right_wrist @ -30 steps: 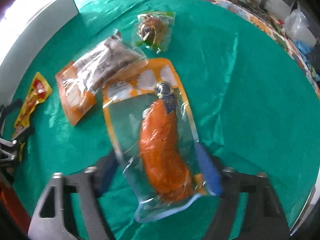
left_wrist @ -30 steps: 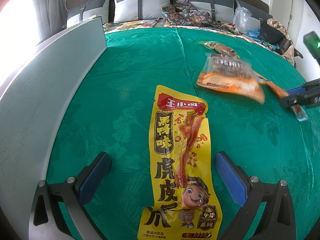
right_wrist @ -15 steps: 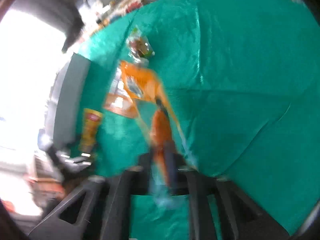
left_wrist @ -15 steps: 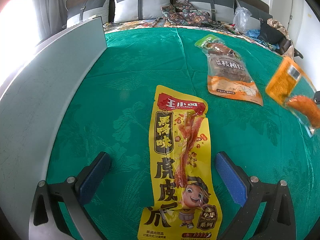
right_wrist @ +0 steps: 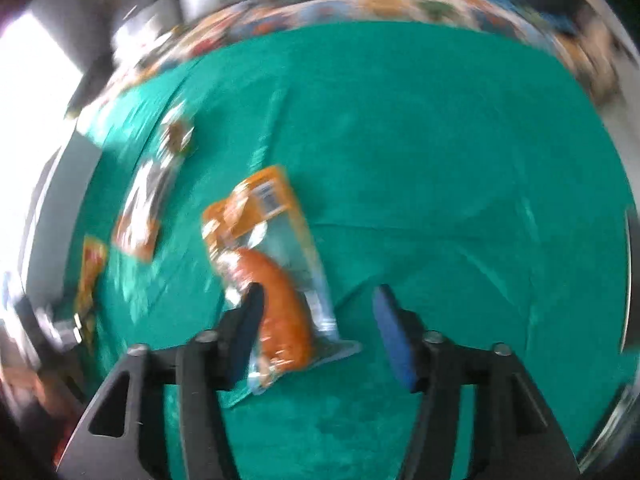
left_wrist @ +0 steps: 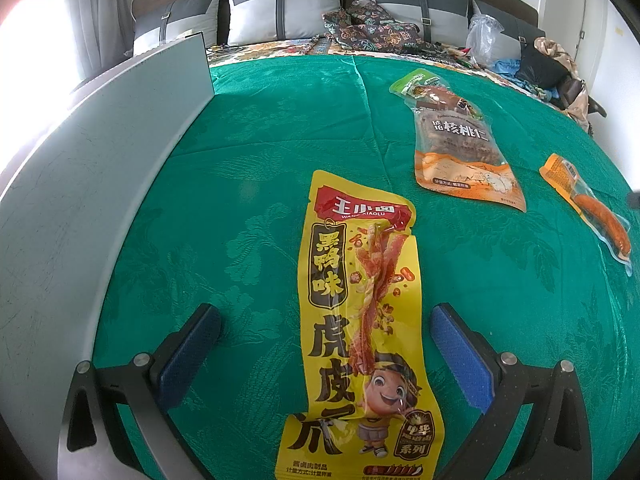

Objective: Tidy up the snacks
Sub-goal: 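Grasp the orange sausage packet with the right tool while the left tool grasps the yellow bag, then carry both packets over the white box and release them inside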

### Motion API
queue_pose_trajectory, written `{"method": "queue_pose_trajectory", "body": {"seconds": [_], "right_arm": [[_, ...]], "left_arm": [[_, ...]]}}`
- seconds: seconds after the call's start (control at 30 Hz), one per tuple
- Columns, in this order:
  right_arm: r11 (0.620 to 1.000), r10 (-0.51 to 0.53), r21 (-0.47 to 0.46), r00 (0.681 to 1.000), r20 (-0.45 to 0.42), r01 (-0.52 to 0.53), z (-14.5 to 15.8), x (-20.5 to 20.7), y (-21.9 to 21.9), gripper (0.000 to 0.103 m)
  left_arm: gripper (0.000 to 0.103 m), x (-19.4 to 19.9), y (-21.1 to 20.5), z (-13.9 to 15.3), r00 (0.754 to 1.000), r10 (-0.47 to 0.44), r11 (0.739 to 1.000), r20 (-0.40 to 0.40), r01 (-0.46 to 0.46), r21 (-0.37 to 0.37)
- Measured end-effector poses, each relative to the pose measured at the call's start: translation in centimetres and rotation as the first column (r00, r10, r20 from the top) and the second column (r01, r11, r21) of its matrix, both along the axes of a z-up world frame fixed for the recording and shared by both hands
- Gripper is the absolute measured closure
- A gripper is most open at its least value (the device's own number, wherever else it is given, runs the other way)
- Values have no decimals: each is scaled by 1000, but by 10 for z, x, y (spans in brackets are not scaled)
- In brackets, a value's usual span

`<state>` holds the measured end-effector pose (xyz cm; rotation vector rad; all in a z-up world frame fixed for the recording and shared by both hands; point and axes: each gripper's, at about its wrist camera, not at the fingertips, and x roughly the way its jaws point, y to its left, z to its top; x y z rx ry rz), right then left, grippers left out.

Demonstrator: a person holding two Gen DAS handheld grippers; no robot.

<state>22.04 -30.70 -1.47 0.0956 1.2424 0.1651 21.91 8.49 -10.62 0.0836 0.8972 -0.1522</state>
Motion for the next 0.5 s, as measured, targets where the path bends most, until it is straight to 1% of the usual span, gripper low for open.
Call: {"method": "queue_pose_trajectory", "body": {"seconds": [0.03, 0.07, 0.1, 0.13, 0.17, 0.2, 0.23, 0.27, 0.3, 0.33, 0.37, 0.4, 0.43, 0.47, 0.5], "right_arm": [[998, 43, -34, 999, -2, -43, -4, 1, 12, 38], [990, 102, -97, 995, -3, -102, -11, 2, 29, 38], [978, 144, -149, 989, -9, -144, -18, 5, 41, 38], [969, 171, -180, 985, -23, -172, -28, 7, 51, 36], [953, 201, -224, 979, -41, -205, -41, 9, 61, 34], [934, 228, -279, 974, -15, -223, -47, 8, 69, 33], [942, 213, -265, 977, -9, -208, -47, 9, 67, 45], [965, 151, -211, 988, -28, -153, -44, 13, 59, 54], [974, 105, -195, 994, -45, -111, -43, 17, 54, 64], [977, 95, -188, 994, -60, -105, -41, 18, 51, 66], [977, 96, -185, 992, -78, -109, -41, 16, 49, 67], [979, 93, -174, 992, -86, -107, -39, 12, 44, 67], [987, 76, -138, 994, -80, -87, -35, 7, 38, 67], [995, 50, -80, 997, -67, -55, -27, 2, 29, 68], [999, 26, -32, 998, -50, -27, -20, -3, 23, 68]], "left_arm": [[0, 0, 0, 0, 1000, 0, 1000, 0, 0, 0], [0, 0, 0, 0, 1000, 0, 1000, 0, 0, 0], [0, 0, 0, 0, 1000, 0, 1000, 0, 0, 0], [0, 0, 0, 0, 1000, 2, 1000, 0, -2, -1], [0, -4, 0, 0, 1000, 7, 1000, -5, -7, 2], [0, -7, 1, 0, 1000, 8, 1000, -19, -8, 4], [2, -9, 0, 0, 999, -5, 1000, -46, 5, 6], [17, -12, -1, 2, 999, -19, 1000, -48, 19, 5], [32, -16, -3, 5, 998, -43, 999, -37, 43, 4], [53, -21, -7, 10, 996, -85, 996, -31, 85, 8], [55, -22, -8, 12, 995, -92, 995, -48, 93, 20], [56, -26, -8, 14, 994, -98, 995, -41, 98, 6], [62, -29, -6, 16, 994, -100, 995, -35, 99, -15], [69, -32, -2, 19, 995, -93, 995, -30, 92, -47], [69, -34, 4, 23, 996, -82, 992, -43, 78, -97]]}}
